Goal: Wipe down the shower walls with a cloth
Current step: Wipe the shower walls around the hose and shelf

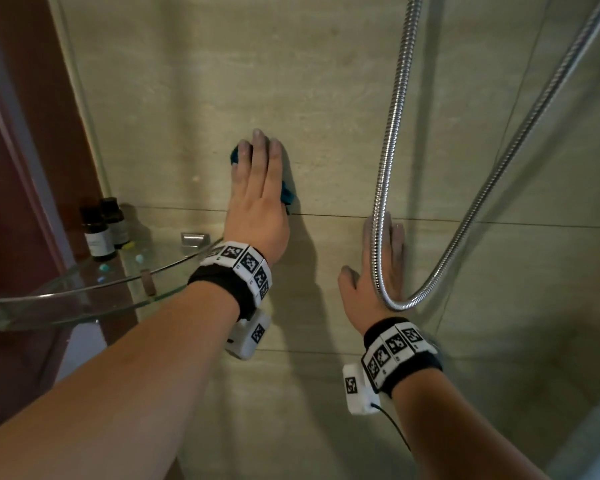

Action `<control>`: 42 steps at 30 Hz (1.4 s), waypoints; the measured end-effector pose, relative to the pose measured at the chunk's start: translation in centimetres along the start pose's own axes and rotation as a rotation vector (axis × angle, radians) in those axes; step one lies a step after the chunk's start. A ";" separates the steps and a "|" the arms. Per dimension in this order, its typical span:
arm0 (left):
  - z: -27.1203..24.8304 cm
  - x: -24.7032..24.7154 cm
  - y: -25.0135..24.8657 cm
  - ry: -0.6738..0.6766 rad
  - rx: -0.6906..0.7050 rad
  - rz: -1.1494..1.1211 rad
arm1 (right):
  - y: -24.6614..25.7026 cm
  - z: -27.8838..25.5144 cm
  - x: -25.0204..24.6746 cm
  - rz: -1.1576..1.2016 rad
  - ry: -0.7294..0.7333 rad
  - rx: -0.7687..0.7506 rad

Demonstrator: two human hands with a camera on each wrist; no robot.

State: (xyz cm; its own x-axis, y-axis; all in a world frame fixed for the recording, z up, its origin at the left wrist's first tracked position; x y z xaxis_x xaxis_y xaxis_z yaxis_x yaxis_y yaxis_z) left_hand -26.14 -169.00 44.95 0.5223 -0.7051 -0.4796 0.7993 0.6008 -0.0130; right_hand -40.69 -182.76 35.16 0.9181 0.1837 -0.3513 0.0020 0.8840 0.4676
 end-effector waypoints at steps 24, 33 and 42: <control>-5.4 10.9 -26.6 -0.161 0.445 -0.012 | -17.6 -8.5 -17.8 -0.166 0.137 0.426; -7.3 12.9 -34.4 0.169 0.414 -0.064 | -22.1 -9.6 -23.0 -0.141 0.146 0.464; -8.4 14.9 -40.9 0.221 0.511 0.014 | -24.4 -9.6 -24.9 -0.087 0.131 0.422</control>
State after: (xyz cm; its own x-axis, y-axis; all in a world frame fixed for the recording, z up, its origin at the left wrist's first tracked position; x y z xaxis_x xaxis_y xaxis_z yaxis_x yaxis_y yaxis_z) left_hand -53.54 -200.87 30.94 0.5034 -0.5694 -0.6500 0.8638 0.3116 0.3960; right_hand -67.41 -204.80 24.70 0.8493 0.1939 -0.4911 0.2633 0.6507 0.7123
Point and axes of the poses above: each hand's wrist, its own z-axis towards the middle knuckle, its own x-axis out of the palm, y = z × x, the point moved 5 cm from there along z, towards the middle knuckle, and after that the axes turned 15 degrees about z, right-handed, at the moved point
